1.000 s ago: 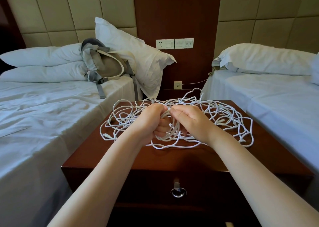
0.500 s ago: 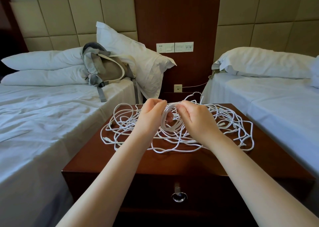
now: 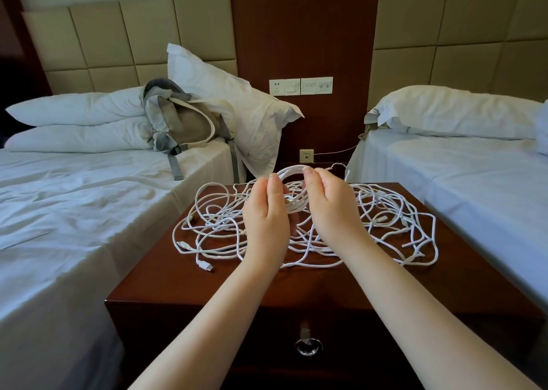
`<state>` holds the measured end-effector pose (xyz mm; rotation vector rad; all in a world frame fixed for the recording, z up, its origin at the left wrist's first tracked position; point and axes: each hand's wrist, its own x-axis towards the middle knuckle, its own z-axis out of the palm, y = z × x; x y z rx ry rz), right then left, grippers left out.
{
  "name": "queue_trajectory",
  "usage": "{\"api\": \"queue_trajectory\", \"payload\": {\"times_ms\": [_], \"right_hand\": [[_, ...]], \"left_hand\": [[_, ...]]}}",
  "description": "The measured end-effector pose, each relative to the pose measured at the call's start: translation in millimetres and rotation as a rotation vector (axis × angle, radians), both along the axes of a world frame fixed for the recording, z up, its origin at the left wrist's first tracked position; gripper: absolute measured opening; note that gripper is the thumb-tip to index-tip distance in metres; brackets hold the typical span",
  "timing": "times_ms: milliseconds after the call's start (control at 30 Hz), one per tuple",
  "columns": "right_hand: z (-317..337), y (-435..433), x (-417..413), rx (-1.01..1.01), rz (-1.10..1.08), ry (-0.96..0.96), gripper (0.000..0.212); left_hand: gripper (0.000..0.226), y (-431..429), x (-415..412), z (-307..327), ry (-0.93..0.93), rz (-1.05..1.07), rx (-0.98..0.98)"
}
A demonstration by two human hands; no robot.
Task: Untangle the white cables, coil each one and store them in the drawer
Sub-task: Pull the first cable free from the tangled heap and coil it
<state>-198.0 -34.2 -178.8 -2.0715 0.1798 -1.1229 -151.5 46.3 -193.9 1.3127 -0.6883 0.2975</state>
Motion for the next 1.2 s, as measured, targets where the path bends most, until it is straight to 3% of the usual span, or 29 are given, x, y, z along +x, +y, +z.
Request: {"api": "queue_trajectory", "payload": {"times_ms": [200, 333, 467, 567, 667, 767, 867, 967, 1100, 1200], "right_hand": [[-1, 15, 3, -0.010, 0.001, -0.100, 0.037], [1, 4, -2, -0.032, 0.089, -0.040, 0.041], [6, -11, -9, -0.049, -0.022, -0.082, 0.045], [10, -9, -11, -0.008, 0.176, -0.089, 0.043], [8, -2, -13, 0.009, 0.455, 0.136, 0.040], [-2, 1, -10, -0.009, 0.535, 0.395, 0.037], [-10, 1, -5, 0.009, 0.507, 0.488, 0.037], [-12, -8, -4, 0.133, 0.485, 0.428, 0.036], [-14, -21, -6, 0.329, 0.555, 0.365, 0.035], [-16, -31, -8, 0.467, 0.600, 0.294, 0.034]], "left_hand": [[0.040, -1, -2, 6, -0.077, 0.180, -0.127], [0.036, 6, 12, 4, -0.233, 0.214, -0.039], [0.034, 13, 23, -2, -0.380, 0.236, 0.111], [0.036, 14, 29, -6, -0.336, 0.270, 0.138], [0.039, 18, 38, 0, -0.206, 0.338, 0.072], [0.042, 25, 43, 8, -0.126, 0.379, 0.034], [0.043, 24, 39, 12, -0.055, 0.302, 0.000], [0.043, 23, 33, 17, 0.030, 0.160, -0.040], [0.039, 23, 20, 24, 0.185, -0.163, -0.097], [0.035, 18, 12, 23, 0.171, -0.382, -0.021]]}}
